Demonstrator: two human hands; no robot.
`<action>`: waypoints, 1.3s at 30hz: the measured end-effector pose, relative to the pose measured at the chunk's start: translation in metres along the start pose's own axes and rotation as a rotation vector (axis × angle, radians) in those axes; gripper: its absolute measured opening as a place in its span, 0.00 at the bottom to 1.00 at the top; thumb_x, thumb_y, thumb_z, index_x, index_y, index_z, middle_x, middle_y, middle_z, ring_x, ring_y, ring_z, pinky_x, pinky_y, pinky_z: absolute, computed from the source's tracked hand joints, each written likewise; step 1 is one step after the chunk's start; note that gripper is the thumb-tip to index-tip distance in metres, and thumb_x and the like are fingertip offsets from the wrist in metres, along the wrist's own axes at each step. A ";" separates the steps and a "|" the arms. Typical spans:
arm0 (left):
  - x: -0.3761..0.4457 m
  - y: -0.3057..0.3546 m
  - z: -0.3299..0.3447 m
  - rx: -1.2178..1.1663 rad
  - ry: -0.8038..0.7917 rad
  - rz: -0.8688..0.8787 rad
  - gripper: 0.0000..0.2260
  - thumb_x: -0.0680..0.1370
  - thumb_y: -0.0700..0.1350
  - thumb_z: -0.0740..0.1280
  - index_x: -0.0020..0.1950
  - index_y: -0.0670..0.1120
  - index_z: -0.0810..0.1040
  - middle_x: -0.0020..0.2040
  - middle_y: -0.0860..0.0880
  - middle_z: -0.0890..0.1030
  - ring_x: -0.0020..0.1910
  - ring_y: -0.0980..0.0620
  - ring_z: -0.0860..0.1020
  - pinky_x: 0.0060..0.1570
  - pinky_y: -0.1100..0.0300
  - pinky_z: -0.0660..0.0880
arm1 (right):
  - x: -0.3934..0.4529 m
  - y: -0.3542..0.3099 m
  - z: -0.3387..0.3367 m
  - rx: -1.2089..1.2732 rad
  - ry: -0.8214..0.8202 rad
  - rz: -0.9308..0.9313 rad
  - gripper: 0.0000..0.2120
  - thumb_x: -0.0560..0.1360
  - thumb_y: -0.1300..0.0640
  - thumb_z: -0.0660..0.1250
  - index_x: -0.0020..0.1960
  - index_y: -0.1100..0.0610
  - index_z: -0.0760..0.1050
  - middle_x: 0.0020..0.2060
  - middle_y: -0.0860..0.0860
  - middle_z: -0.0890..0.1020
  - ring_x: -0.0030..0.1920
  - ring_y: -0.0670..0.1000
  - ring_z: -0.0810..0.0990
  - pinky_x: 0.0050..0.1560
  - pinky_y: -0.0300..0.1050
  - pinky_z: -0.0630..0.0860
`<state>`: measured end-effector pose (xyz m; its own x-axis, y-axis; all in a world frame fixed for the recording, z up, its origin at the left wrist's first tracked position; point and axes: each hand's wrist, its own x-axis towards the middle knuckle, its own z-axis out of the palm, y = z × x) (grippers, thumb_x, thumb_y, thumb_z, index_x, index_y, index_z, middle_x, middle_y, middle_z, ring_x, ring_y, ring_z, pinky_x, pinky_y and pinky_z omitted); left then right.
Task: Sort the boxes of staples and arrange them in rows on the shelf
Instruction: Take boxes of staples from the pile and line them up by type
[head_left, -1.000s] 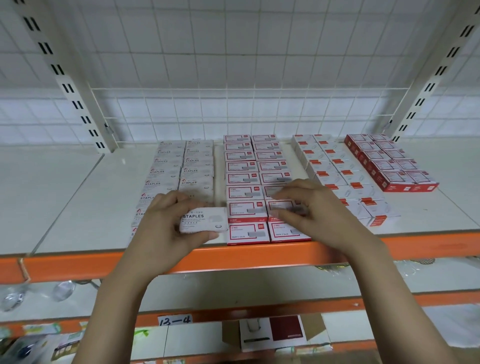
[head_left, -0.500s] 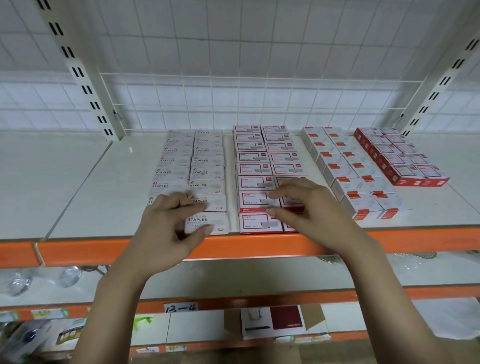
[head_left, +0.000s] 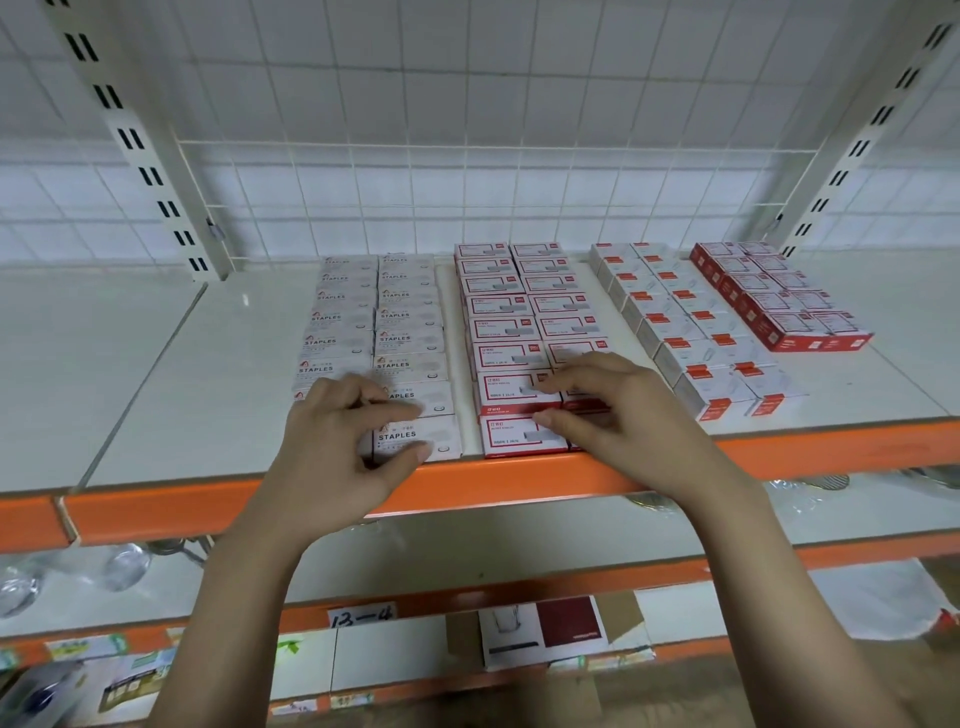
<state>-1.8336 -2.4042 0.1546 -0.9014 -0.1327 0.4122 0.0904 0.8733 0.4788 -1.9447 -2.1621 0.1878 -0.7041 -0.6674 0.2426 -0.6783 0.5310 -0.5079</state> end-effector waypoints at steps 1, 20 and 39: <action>0.002 0.002 0.000 -0.001 0.006 0.003 0.22 0.68 0.64 0.62 0.52 0.52 0.83 0.46 0.54 0.75 0.50 0.57 0.67 0.52 0.55 0.67 | -0.001 0.000 -0.001 -0.011 0.004 0.007 0.15 0.72 0.50 0.70 0.57 0.53 0.79 0.54 0.46 0.78 0.57 0.45 0.74 0.56 0.24 0.62; 0.080 0.203 0.106 0.179 -0.213 0.376 0.20 0.77 0.54 0.62 0.68 0.50 0.70 0.65 0.51 0.73 0.64 0.49 0.68 0.63 0.52 0.62 | -0.145 0.109 -0.114 -0.318 0.303 0.263 0.22 0.70 0.42 0.66 0.57 0.54 0.78 0.52 0.50 0.80 0.54 0.54 0.76 0.56 0.47 0.70; 0.102 0.457 0.295 0.165 -0.306 0.500 0.22 0.72 0.56 0.57 0.55 0.45 0.79 0.44 0.47 0.80 0.42 0.43 0.78 0.42 0.51 0.70 | -0.323 0.311 -0.271 -0.322 0.393 0.444 0.18 0.73 0.47 0.68 0.59 0.55 0.77 0.52 0.50 0.80 0.56 0.54 0.75 0.57 0.47 0.70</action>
<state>-2.0088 -1.8803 0.1873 -0.8499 0.4313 0.3028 0.4891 0.8595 0.1485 -1.9857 -1.6396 0.1756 -0.9135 -0.1424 0.3812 -0.2924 0.8811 -0.3717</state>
